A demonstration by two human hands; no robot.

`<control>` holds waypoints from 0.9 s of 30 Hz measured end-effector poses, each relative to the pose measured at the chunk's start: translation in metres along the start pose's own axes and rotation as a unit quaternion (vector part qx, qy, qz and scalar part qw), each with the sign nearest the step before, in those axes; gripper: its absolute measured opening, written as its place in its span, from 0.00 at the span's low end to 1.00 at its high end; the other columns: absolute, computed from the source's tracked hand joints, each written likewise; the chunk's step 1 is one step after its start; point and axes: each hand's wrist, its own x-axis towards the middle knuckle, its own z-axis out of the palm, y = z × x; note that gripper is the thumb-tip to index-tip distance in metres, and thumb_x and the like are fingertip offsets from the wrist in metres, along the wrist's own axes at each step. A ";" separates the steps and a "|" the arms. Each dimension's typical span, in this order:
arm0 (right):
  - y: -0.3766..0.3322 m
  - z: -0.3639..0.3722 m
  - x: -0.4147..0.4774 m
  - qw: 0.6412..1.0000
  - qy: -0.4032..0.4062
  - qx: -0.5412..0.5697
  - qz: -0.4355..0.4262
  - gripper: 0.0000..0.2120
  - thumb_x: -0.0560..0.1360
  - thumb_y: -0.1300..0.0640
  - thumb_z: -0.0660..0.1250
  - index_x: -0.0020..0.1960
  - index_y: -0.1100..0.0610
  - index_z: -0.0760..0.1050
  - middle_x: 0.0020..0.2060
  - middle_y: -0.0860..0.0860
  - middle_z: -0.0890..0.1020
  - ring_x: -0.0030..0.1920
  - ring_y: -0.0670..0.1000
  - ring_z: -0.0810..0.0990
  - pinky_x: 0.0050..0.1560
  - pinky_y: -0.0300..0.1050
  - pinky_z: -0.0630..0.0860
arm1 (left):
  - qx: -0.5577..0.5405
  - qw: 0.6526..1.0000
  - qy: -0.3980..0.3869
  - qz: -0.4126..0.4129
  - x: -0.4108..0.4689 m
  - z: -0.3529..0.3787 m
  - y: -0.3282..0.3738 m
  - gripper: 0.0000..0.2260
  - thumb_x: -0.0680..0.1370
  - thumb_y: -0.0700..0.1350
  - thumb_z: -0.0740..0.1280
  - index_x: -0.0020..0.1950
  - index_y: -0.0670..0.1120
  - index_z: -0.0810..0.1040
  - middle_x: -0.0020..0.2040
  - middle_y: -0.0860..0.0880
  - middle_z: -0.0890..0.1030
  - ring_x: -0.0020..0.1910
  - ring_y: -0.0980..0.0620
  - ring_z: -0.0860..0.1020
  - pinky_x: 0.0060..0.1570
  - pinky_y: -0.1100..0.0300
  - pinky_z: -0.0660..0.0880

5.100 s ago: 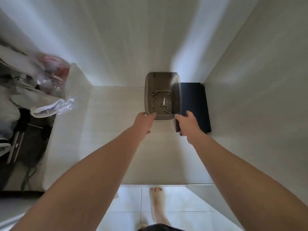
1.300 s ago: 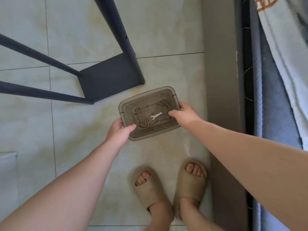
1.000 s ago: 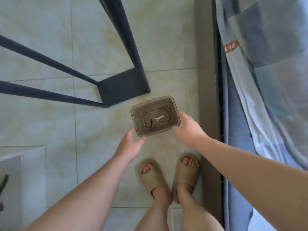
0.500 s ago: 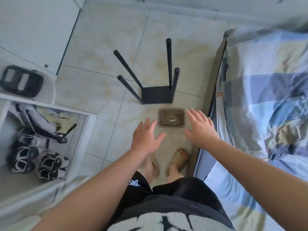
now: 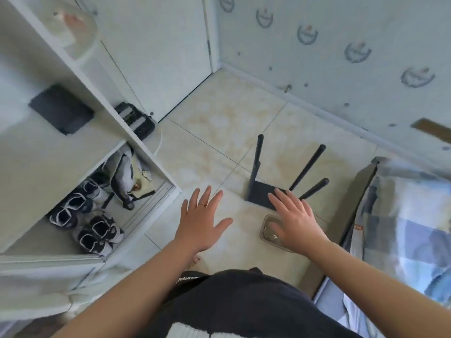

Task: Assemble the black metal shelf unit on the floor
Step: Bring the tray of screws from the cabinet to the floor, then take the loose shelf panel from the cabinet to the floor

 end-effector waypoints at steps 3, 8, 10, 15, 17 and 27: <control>-0.062 -0.007 0.037 0.999 0.004 -0.020 -0.039 0.36 0.83 0.44 0.58 0.83 0.46 0.42 0.82 0.45 0.44 0.82 0.52 0.40 0.81 0.58 0.43 | -0.003 0.999 0.018 -0.029 -0.008 -0.029 -0.060 0.35 0.78 0.70 0.52 0.80 0.60 0.46 0.82 0.54 0.43 0.80 0.47 0.39 0.76 0.42 0.41; -0.166 -0.010 0.098 0.991 -0.009 -0.059 -0.119 0.36 0.83 0.43 0.57 0.83 0.46 0.40 0.82 0.46 0.43 0.82 0.53 0.40 0.80 0.57 0.43 | -0.029 0.994 0.048 -0.093 -0.022 -0.070 -0.158 0.34 0.78 0.69 0.53 0.81 0.59 0.47 0.82 0.53 0.45 0.80 0.47 0.39 0.76 0.42 0.42; -0.203 -0.012 0.120 0.985 -0.021 -0.082 -0.149 0.35 0.84 0.43 0.56 0.83 0.47 0.40 0.82 0.46 0.42 0.82 0.54 0.40 0.80 0.57 0.42 | -0.050 0.989 0.056 -0.124 -0.028 -0.081 -0.191 0.34 0.78 0.68 0.53 0.81 0.59 0.47 0.82 0.53 0.44 0.80 0.48 0.39 0.76 0.41 0.42; -0.285 -0.015 0.173 0.968 -0.046 -0.117 -0.218 0.35 0.84 0.43 0.55 0.82 0.46 0.38 0.82 0.45 0.40 0.81 0.53 0.37 0.80 0.57 0.40 | -0.089 0.972 0.079 -0.204 -0.038 -0.101 -0.254 0.34 0.79 0.69 0.53 0.81 0.59 0.45 0.82 0.53 0.43 0.80 0.47 0.40 0.77 0.41 0.43; -0.314 -0.016 0.196 0.960 -0.058 -0.118 -0.247 0.35 0.84 0.44 0.56 0.83 0.46 0.39 0.82 0.45 0.40 0.81 0.53 0.37 0.80 0.56 0.40 | -0.102 0.961 0.090 -0.240 -0.038 -0.107 -0.277 0.34 0.79 0.69 0.53 0.81 0.59 0.46 0.82 0.53 0.45 0.80 0.46 0.41 0.76 0.42 0.43; -0.453 -0.018 0.332 0.925 -0.128 -0.044 -0.354 0.34 0.83 0.48 0.60 0.83 0.49 0.46 0.82 0.47 0.47 0.82 0.51 0.44 0.80 0.53 0.51 | -0.201 0.884 0.133 -0.400 -0.006 -0.143 -0.384 0.35 0.78 0.69 0.55 0.81 0.58 0.48 0.82 0.52 0.50 0.80 0.46 0.47 0.77 0.43 0.49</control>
